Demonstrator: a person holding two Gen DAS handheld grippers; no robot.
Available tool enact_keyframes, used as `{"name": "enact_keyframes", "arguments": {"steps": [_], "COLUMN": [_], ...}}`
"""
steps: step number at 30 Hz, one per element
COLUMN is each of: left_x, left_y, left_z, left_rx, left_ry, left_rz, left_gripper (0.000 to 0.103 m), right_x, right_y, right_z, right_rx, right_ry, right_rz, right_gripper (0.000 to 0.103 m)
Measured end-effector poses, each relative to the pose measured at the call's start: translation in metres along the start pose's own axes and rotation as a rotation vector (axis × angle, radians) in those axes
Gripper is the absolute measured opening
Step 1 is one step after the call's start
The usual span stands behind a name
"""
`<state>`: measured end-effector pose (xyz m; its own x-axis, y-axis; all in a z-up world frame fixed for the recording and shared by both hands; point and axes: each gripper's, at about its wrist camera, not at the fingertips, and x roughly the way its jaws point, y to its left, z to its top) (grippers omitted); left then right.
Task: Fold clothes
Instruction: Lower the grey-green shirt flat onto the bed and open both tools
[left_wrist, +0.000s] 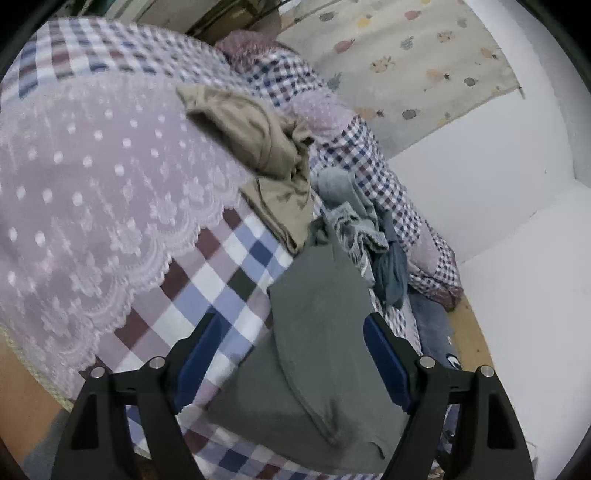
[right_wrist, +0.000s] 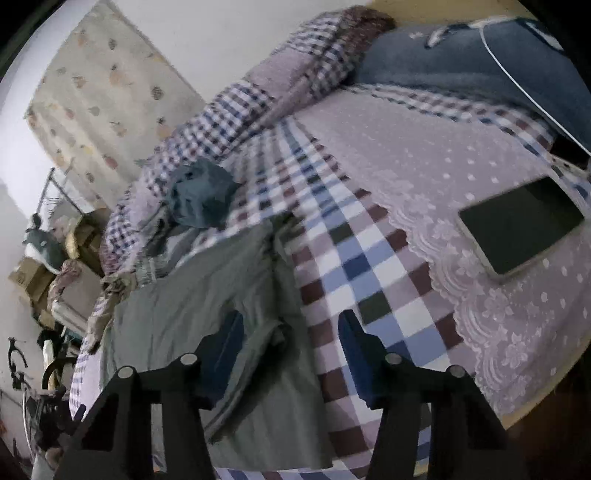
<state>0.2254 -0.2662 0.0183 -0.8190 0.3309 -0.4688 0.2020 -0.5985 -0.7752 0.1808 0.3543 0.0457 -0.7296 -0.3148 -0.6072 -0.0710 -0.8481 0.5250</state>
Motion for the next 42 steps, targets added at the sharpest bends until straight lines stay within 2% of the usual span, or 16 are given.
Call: {"name": "enact_keyframes", "arguments": {"steps": [8, 11, 18, 21, 22, 23, 24, 25, 27, 28, 32, 34, 35, 38, 41, 42], "left_x": [0.026, 0.040, 0.074, 0.083, 0.085, 0.085, 0.085, 0.085, 0.079, 0.076, 0.058, 0.058, 0.062, 0.074, 0.064, 0.057], "left_y": [-0.037, -0.049, -0.063, -0.065, -0.066, -0.064, -0.061, -0.058, -0.058, -0.059, -0.067, -0.061, -0.056, -0.042, -0.040, -0.038], "left_z": [-0.028, -0.040, -0.068, -0.077, -0.078, -0.078, -0.076, -0.075, -0.073, -0.071, -0.072, -0.073, -0.073, -0.073, -0.068, -0.064], "left_rx": [0.169, 0.217, 0.286, 0.305, 0.313, 0.308, 0.298, 0.288, 0.286, 0.286, 0.307, 0.278, 0.258, 0.207, 0.187, 0.173], "left_ry": [0.129, 0.182, 0.297, 0.313, 0.311, 0.307, 0.302, 0.298, 0.282, 0.273, 0.230, 0.248, 0.272, 0.331, 0.291, 0.268], "left_rz": [-0.035, -0.023, 0.041, 0.068, 0.083, 0.097, 0.112, 0.127, 0.101, 0.083, -0.001, 0.010, 0.030, 0.117, 0.103, 0.091], "left_gripper": [0.079, 0.076, 0.070, 0.063, 0.055, 0.040, 0.030, 0.016, 0.004, 0.000, 0.000, 0.000, 0.000, 0.000, 0.003, 0.005], "right_x": [0.004, 0.012, 0.044, 0.057, 0.061, 0.065, 0.067, 0.070, 0.069, 0.065, 0.035, 0.022, 0.024, 0.051, 0.056, 0.055], "right_y": [0.002, 0.010, 0.027, 0.030, 0.031, 0.032, 0.033, 0.035, 0.039, 0.041, 0.036, 0.032, 0.029, 0.016, 0.011, 0.011], "right_z": [-0.007, -0.010, -0.013, -0.014, -0.015, -0.016, -0.017, -0.018, -0.019, -0.019, -0.011, -0.008, -0.008, -0.014, -0.013, -0.013], "right_rx": [0.000, -0.048, -0.163, -0.186, -0.189, -0.199, -0.212, -0.228, -0.263, -0.279, -0.250, -0.226, -0.217, -0.170, -0.148, -0.146], "right_ry": [0.018, 0.041, 0.095, 0.118, 0.127, 0.138, 0.145, 0.151, 0.146, 0.133, 0.055, 0.034, 0.047, 0.174, 0.181, 0.173], "right_rz": [0.059, 0.051, -0.015, -0.048, -0.050, -0.055, -0.063, -0.073, -0.092, -0.104, -0.096, -0.075, -0.074, -0.113, -0.141, -0.147], "right_gripper": [0.057, 0.056, 0.047, 0.041, 0.036, 0.034, 0.030, 0.022, 0.010, 0.008, 0.006, 0.006, 0.006, 0.007, 0.013, 0.018]}}
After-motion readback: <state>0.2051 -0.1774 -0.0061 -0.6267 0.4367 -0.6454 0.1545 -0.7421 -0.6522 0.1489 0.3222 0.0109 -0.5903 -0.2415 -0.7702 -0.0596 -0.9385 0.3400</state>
